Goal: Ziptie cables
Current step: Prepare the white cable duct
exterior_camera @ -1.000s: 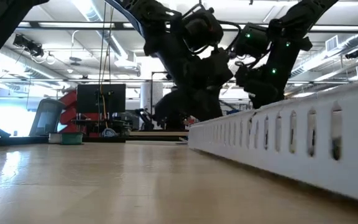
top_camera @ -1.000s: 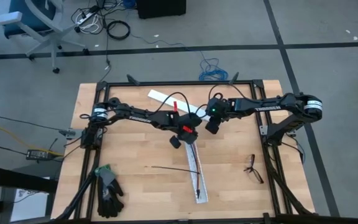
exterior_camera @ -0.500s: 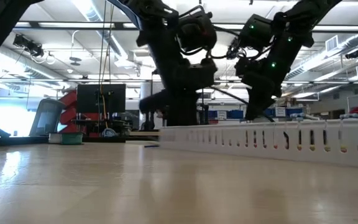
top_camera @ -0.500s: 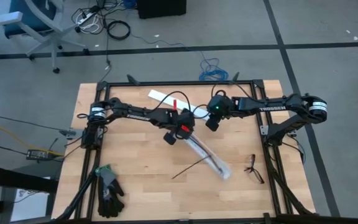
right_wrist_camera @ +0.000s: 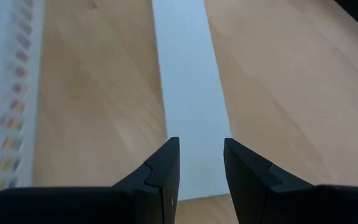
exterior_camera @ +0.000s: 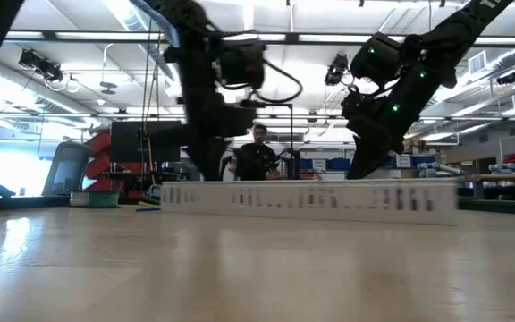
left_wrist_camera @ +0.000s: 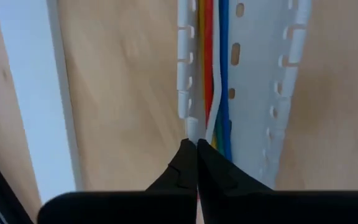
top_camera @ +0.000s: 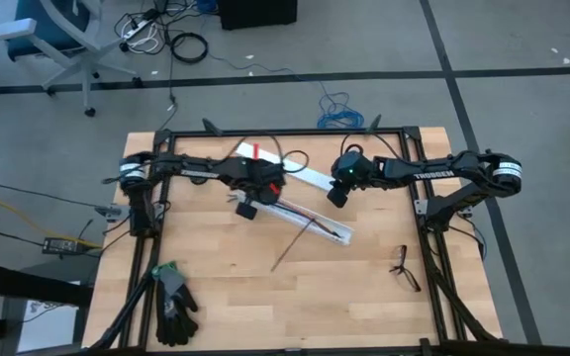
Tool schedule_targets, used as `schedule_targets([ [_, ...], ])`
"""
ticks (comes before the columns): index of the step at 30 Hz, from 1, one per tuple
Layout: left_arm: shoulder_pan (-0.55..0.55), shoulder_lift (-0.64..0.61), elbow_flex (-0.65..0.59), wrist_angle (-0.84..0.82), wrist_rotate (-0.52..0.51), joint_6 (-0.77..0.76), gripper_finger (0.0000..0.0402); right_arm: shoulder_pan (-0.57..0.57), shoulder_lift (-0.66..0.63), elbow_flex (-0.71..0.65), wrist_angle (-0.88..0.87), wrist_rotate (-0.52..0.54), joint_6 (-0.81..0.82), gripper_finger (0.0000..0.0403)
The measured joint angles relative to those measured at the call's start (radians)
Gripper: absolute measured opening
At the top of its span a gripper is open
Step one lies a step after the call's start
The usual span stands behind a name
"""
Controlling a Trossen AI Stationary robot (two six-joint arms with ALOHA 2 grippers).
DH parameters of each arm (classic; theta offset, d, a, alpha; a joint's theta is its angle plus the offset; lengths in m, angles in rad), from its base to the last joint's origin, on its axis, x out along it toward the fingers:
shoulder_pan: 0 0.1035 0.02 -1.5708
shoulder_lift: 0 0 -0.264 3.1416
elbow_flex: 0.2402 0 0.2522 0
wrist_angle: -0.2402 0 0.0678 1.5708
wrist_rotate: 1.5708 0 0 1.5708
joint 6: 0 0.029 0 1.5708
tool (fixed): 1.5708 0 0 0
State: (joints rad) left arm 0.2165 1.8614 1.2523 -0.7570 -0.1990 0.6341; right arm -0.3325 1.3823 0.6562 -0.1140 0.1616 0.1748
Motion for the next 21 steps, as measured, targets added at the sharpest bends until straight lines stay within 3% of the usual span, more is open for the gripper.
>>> schedule_targets([
  [13,0.106,-0.356,-0.481,0.142,0.007,-0.014,0.0,-0.026,0.007,0.0,0.178,-0.085,-0.013,0.0112],
  [21,0.126,-0.456,-0.539,0.19,0.009,-0.097,0.002,-0.035,0.007,0.0,0.189,-0.087,-0.016,0.0112],
])
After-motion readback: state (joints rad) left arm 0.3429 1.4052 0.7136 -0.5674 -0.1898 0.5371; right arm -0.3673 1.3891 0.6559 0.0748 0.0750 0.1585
